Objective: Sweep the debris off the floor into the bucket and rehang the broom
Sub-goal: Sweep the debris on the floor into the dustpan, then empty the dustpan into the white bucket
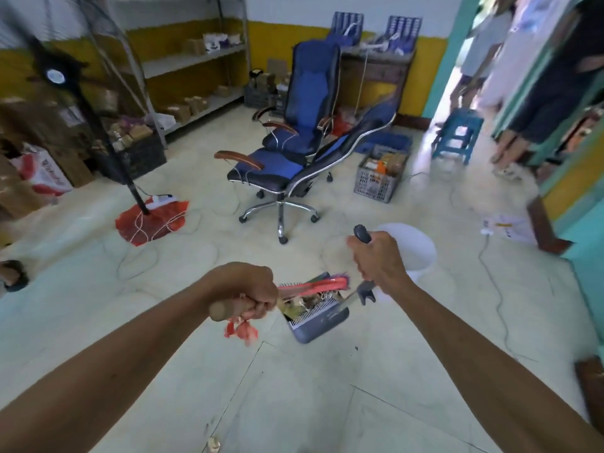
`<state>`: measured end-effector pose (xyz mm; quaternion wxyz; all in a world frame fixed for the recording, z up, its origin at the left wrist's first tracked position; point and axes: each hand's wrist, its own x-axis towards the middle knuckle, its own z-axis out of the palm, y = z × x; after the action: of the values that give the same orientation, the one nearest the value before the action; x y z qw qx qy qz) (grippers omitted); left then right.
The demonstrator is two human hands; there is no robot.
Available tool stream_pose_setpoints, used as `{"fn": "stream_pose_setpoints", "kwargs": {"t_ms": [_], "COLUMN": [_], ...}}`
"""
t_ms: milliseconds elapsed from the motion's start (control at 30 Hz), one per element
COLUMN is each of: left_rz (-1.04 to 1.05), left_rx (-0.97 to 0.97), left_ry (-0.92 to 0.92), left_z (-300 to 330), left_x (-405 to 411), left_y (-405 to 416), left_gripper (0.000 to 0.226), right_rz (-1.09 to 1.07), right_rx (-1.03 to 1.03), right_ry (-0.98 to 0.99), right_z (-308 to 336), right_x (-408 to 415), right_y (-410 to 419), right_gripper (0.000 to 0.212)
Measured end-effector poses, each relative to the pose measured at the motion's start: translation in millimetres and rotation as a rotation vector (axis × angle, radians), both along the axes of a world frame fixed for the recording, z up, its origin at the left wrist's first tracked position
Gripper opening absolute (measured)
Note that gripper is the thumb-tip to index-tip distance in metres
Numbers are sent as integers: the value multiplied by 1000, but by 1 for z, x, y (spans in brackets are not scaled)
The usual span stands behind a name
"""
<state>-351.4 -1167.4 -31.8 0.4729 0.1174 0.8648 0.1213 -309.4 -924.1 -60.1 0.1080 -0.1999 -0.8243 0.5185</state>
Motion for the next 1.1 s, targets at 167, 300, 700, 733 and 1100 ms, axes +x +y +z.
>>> {"fn": "stream_pose_setpoints", "kwargs": {"t_ms": [167,300,700,733,1100], "left_rz": [-133,-121,-285,-270,63], "left_rx": [1,78,297,323,576], "left_ry": [89,98,125,101,-267], "left_z": [38,51,62,57,-49], "left_x": [-35,-69,-167,-172,-203], "left_y": [54,90,198,208,295], "left_gripper": [21,12,13,14,21], "right_rz": [-168,-291,-524,-511,-235], "right_rx": [-9,32,351,383,743], "right_ry": [78,128,102,79,-130], "right_z": [35,60,119,120,85], "right_x": [-5,-17,-78,-85,-175], "right_y": [47,81,178,186,278], "right_gripper": [39,38,41,43,50]}}
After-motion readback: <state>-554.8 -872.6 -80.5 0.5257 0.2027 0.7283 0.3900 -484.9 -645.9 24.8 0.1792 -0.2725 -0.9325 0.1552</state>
